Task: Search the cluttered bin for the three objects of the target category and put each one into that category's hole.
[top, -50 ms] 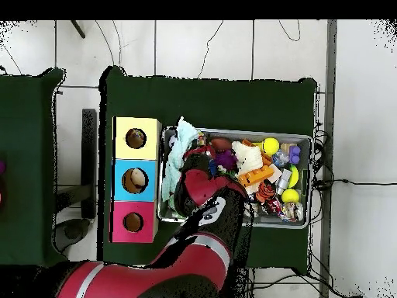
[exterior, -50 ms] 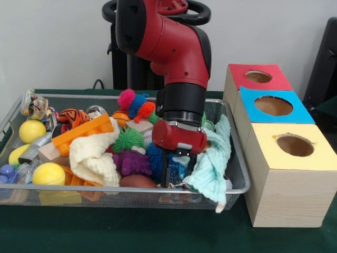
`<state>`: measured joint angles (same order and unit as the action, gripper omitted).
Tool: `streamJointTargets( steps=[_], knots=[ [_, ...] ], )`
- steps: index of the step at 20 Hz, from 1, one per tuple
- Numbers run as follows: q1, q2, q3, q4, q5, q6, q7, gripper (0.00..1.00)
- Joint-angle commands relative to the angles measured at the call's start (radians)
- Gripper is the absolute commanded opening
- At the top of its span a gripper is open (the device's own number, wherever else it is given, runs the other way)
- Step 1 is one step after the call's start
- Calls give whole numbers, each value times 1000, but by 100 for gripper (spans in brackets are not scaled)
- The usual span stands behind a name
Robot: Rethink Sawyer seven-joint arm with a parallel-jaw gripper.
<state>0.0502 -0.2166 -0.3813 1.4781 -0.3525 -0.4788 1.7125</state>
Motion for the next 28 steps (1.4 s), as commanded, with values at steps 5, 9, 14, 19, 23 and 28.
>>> streamJointTargets(
  steps=[5,9,14,19,23,28],
  knots=[
    [-38,80,73,-114,-15,218,57,100],
    [-51,88,93,-123,-36,224,61,100],
    [-60,81,110,-118,-63,214,66,100],
    [-65,79,119,-118,-78,197,77,0],
    [-69,77,128,-121,-91,205,74,0],
    [-60,79,120,-125,-89,213,72,0]
  ],
)
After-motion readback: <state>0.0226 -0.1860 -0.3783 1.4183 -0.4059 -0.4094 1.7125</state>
